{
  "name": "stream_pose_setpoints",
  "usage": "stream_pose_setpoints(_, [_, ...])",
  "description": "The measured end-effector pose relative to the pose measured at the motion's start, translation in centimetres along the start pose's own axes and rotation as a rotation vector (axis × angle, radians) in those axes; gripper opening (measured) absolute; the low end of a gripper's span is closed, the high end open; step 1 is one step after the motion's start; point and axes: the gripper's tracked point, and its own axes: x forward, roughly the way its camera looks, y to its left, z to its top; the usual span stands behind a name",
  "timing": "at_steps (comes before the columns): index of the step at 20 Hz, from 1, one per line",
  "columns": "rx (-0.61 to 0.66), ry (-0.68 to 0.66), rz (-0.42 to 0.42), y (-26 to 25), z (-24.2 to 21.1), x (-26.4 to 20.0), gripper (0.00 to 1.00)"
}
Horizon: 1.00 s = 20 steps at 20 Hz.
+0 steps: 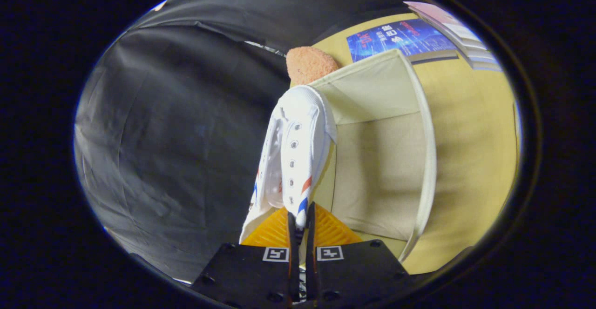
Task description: Open the storage box then place both shoes into the box .Put the left shoe in first, then the right shoe, with the right side of both shoes facing outward in a uniform manner.
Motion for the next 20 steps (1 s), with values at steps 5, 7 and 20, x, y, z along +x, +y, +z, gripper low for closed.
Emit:
stream_pose_setpoints(5, [0.032,0.054,-0.096,-2.8,0.1,2.7,0.07])
stream_pose_setpoints(7, [0.044,0.076,-0.14,-3.5,-0.6,3.6,0.08])
stream_pose_setpoints(20, [-0.026,0.143,-0.386,-7.9,-1.9,5.4,0.22])
